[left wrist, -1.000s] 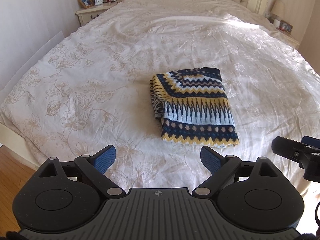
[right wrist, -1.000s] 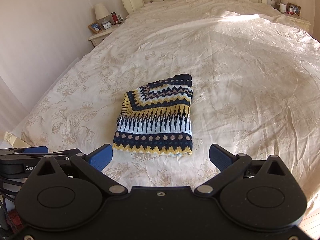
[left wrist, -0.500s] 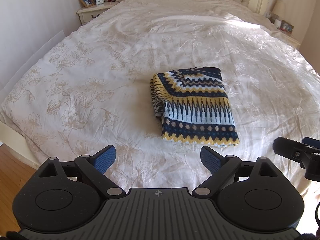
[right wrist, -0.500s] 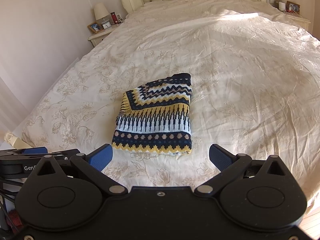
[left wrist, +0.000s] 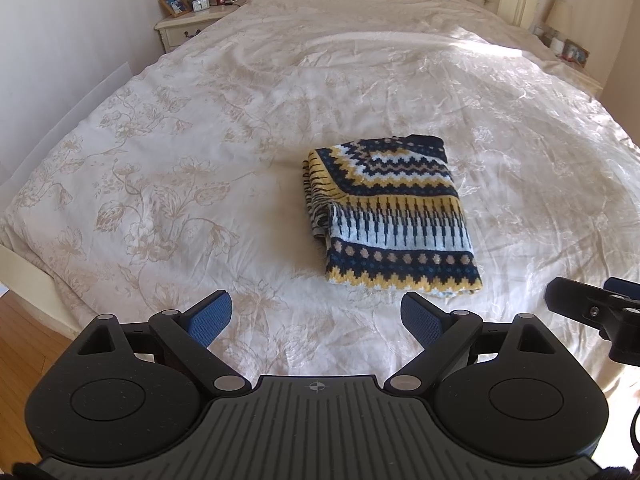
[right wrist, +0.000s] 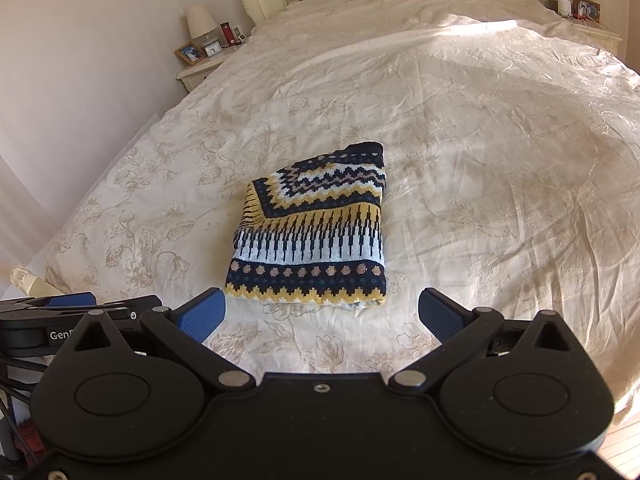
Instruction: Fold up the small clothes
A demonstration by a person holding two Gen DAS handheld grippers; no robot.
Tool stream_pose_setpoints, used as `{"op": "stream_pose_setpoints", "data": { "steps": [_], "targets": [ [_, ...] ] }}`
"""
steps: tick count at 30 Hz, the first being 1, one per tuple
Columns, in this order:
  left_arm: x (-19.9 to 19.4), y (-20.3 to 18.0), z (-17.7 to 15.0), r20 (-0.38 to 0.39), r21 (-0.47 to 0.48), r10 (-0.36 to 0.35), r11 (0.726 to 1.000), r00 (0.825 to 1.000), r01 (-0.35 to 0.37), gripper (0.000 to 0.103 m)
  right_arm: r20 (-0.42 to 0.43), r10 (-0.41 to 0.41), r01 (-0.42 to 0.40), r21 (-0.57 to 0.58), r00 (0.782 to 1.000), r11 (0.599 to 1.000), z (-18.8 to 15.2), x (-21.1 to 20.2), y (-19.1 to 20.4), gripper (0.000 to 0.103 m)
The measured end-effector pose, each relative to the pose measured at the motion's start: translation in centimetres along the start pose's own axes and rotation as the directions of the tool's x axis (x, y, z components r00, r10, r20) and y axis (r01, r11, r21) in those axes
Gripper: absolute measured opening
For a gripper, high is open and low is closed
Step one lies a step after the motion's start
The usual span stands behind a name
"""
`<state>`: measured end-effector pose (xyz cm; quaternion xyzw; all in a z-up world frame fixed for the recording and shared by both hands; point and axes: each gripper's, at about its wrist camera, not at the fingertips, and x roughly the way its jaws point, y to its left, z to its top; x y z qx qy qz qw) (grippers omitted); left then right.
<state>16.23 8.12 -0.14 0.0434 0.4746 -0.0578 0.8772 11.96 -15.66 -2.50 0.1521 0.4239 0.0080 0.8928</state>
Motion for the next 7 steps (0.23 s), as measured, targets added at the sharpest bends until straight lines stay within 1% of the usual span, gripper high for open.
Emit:
{"op": "stream_pose_setpoints", "data": {
  "steps": [7],
  "targets": [
    [0.08, 0.13, 0.14, 0.000, 0.000, -0.002, 1.000, 1.000, 0.002, 0.092, -0.006, 0.002, -0.002, 0.010, 1.000, 1.000, 0.21, 0.27, 0.20, 0.102]
  ]
}}
